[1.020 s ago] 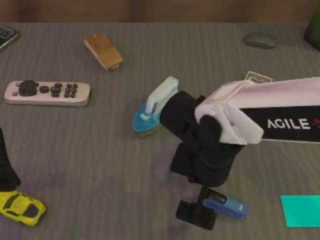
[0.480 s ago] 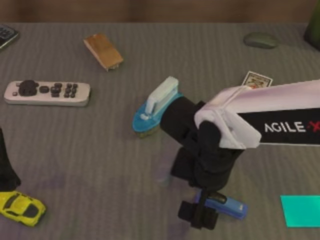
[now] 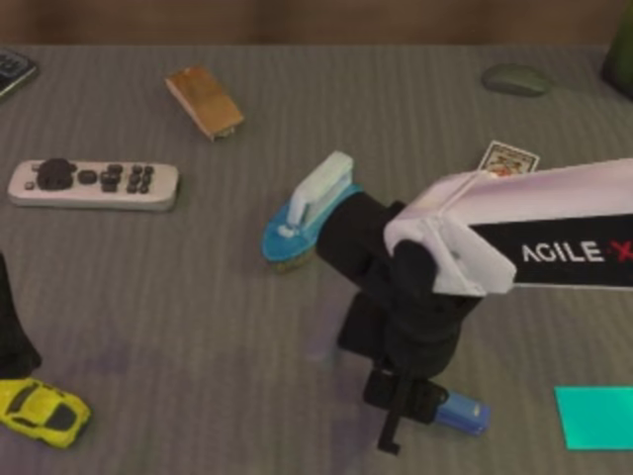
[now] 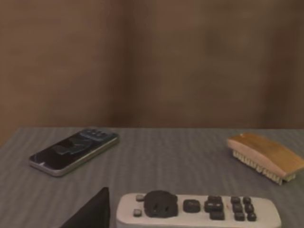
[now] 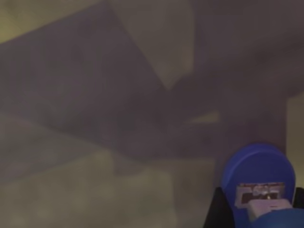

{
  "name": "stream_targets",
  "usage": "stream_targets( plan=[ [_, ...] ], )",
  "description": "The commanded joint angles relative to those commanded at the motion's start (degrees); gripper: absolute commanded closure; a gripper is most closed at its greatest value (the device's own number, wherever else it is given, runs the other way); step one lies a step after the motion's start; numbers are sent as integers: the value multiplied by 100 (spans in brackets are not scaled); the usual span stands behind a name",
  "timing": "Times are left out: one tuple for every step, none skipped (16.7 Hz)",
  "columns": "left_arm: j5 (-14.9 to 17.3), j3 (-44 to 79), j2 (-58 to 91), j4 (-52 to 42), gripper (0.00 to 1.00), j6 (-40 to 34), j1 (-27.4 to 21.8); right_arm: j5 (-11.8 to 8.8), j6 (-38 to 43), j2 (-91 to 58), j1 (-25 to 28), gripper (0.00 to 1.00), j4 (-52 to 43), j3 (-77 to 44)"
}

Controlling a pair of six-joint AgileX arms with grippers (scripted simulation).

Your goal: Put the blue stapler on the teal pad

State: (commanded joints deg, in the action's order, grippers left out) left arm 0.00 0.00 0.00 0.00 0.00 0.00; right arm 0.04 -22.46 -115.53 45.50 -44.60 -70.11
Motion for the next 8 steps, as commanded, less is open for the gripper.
stream_targets(
  plan=[
    [0, 0, 0, 0, 0, 0, 0, 0, 0, 0, 0, 98, 0, 0],
    [0, 0, 0, 0, 0, 0, 0, 0, 0, 0, 0, 100, 0, 0],
    [0, 0, 0, 0, 0, 0, 0, 0, 0, 0, 0, 100, 0, 0],
    [0, 0, 0, 0, 0, 0, 0, 0, 0, 0, 0, 100, 0, 0],
    [0, 0, 0, 0, 0, 0, 0, 0, 0, 0, 0, 100, 0, 0],
    [0, 0, 0, 0, 0, 0, 0, 0, 0, 0, 0, 100, 0, 0],
    [0, 0, 0, 0, 0, 0, 0, 0, 0, 0, 0, 100, 0, 0],
    [0, 0, 0, 0, 0, 0, 0, 0, 0, 0, 0, 100, 0, 0]
  ],
)
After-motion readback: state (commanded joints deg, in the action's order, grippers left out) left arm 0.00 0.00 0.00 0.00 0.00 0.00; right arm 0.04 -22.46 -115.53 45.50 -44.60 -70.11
